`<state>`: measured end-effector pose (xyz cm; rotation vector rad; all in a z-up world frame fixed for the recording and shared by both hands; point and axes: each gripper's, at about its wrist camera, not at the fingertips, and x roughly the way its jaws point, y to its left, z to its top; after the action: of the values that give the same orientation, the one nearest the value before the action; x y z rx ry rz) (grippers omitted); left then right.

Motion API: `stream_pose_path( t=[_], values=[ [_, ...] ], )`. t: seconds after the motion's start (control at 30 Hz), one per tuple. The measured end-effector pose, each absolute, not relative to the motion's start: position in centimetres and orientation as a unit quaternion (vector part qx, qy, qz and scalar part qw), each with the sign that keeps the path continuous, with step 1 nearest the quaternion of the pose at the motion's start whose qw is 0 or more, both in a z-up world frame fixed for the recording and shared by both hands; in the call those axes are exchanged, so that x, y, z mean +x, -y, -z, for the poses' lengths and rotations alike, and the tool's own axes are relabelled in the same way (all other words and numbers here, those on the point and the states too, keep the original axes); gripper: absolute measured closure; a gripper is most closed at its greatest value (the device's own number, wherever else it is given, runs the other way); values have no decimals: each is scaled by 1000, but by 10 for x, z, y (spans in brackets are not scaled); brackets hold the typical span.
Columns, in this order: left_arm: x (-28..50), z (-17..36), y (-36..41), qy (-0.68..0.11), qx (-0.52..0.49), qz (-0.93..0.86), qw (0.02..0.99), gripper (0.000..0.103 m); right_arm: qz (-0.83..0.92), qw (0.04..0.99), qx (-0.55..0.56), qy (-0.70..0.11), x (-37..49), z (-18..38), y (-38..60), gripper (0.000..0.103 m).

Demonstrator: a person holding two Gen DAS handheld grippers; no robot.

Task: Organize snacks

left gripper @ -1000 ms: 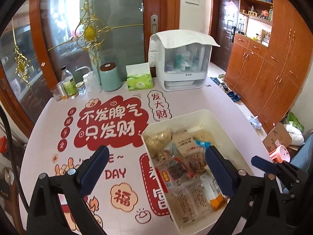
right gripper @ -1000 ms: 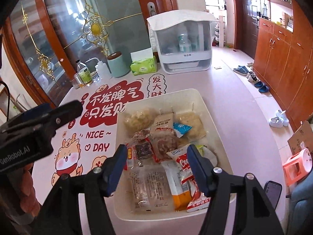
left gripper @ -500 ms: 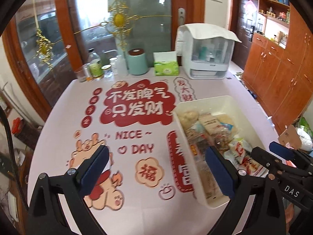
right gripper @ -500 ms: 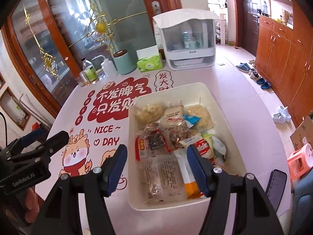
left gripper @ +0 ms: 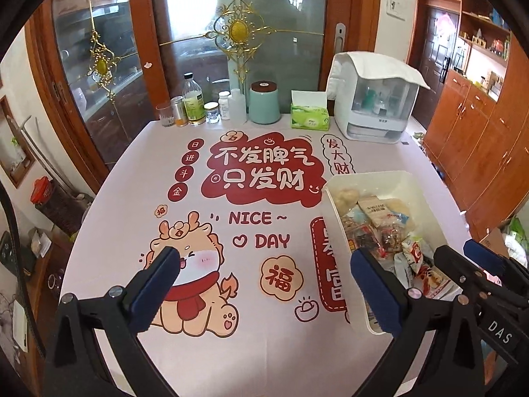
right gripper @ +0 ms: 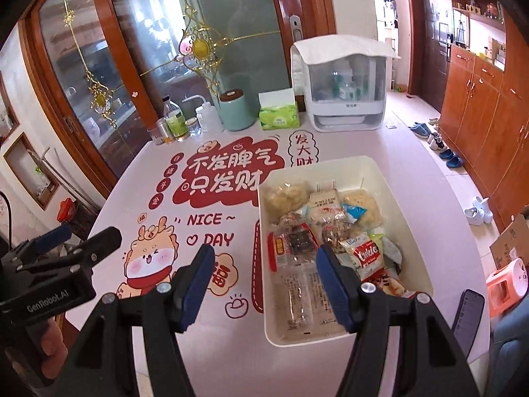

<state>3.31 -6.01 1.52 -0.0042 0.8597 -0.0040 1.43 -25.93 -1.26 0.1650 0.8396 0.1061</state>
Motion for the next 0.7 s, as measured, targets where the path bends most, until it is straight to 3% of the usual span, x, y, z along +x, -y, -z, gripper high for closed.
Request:
stream_pose_path(
  t=[0.7],
  values=[
    [4,-14,69,-409,6,-14,912,1,-52,904,82,-415,-11,9,248,38]
  ],
)
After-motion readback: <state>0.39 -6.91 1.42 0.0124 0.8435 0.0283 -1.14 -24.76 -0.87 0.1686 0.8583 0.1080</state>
